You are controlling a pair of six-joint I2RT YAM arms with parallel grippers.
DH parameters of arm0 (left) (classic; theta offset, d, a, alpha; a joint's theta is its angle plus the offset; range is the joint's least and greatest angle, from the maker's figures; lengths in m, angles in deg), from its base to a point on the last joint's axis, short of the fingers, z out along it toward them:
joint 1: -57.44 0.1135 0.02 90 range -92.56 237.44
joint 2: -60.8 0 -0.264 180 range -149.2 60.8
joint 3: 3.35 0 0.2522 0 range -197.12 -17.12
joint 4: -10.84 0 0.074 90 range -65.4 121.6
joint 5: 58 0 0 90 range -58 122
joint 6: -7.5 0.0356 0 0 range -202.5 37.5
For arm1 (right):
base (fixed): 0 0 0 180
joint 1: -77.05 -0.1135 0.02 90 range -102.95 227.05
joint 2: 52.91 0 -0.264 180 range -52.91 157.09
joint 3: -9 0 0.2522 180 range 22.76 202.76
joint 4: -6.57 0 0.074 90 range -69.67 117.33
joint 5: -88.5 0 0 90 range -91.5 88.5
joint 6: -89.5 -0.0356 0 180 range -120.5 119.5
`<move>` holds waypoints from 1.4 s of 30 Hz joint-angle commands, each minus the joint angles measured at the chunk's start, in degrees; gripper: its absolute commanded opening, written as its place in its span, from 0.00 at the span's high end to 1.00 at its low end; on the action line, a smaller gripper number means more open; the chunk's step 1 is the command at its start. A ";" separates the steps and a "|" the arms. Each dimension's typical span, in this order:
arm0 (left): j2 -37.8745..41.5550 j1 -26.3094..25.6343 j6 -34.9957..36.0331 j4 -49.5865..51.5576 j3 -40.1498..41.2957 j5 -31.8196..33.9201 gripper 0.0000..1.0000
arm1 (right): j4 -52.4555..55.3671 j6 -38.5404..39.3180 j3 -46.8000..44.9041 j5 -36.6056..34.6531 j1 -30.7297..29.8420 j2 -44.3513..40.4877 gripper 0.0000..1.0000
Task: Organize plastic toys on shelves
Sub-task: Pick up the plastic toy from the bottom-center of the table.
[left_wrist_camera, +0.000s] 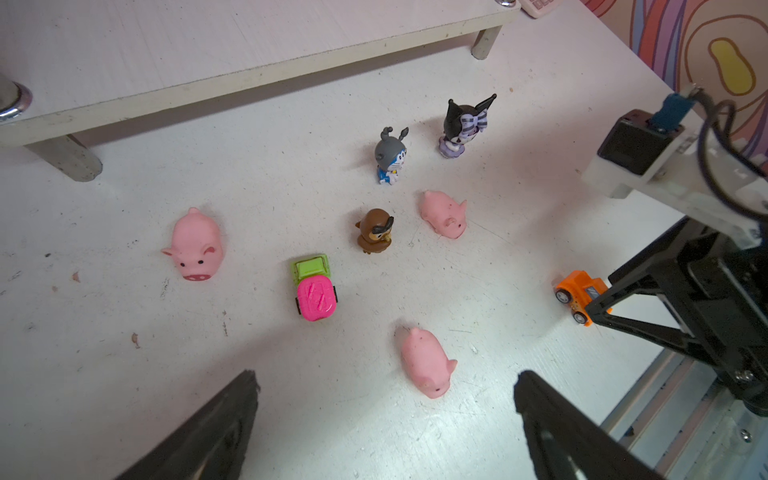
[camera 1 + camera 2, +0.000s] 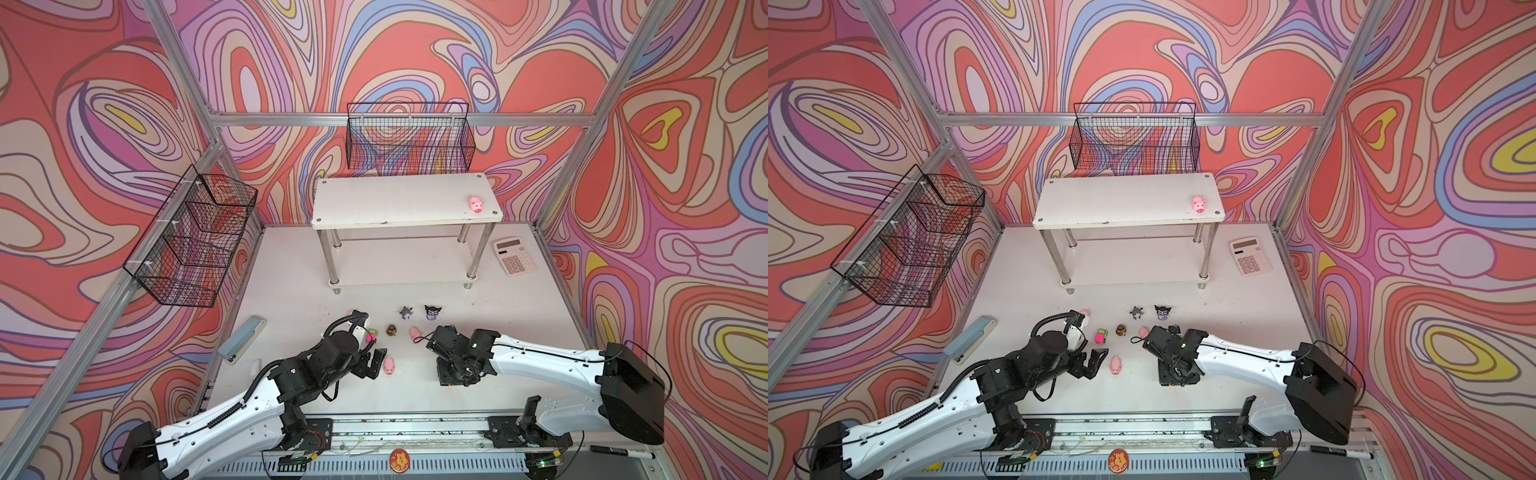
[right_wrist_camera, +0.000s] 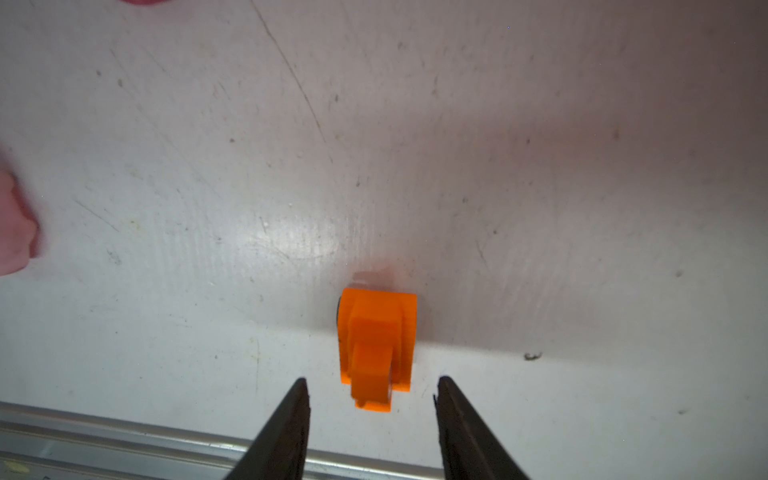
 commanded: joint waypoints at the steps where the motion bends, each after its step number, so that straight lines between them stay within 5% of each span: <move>1: 0.72 -0.23 0.56 1.52 -1.06 1.33 0.00 | -1.23 0.67 0.07 -1.11 -0.23 1.63 0.50; 42: 2.07 -0.26 0.81 4.05 -3.69 2.31 0.00 | 1.46 2.24 4.86 -2.82 0.59 5.92 0.70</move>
